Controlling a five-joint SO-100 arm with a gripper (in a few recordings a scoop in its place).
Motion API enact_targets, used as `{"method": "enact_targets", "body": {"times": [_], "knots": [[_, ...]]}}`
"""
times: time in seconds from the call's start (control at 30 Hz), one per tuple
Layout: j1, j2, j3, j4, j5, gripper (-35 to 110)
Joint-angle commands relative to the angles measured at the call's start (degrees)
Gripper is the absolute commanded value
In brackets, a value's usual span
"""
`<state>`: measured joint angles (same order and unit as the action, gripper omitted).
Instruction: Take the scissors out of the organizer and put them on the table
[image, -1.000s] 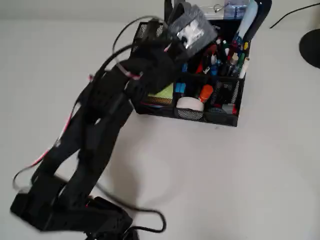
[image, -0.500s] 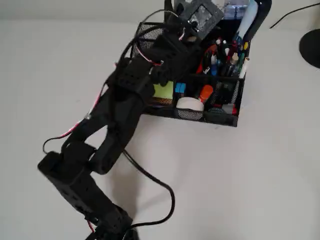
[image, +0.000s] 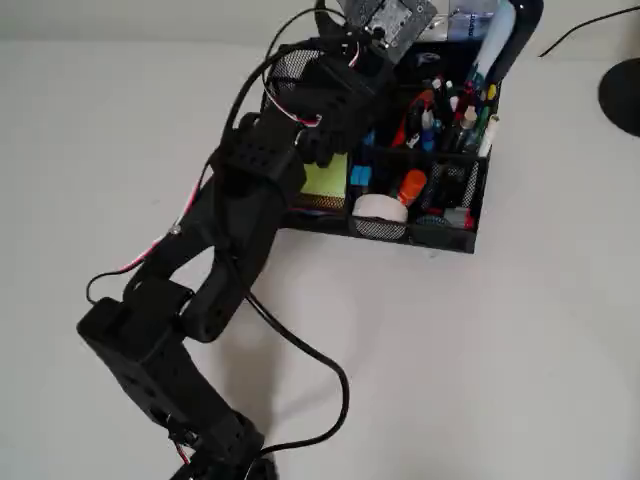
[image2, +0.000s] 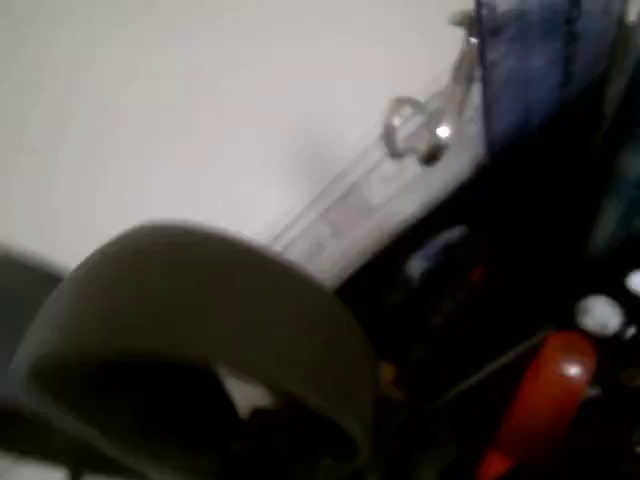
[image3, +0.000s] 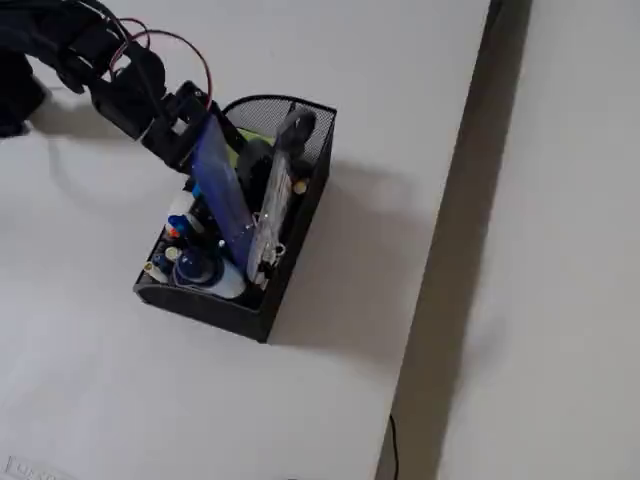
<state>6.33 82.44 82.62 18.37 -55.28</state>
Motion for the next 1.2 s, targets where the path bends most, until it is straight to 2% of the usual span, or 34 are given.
{"method": "enact_targets", "body": {"times": [0.0,0.33,0.6,0.8,0.93,1.17], "knots": [[-1.3,13.0,-3.3,1.8,2.0,0],[-0.6,30.1,-3.3,11.0,7.6,0],[8.8,44.0,-3.3,25.8,29.6,0],[14.0,52.5,-4.7,47.4,44.7,0],[14.2,55.0,-4.7,61.5,47.3,0],[13.4,54.1,-4.0,79.7,50.3,0]]}}
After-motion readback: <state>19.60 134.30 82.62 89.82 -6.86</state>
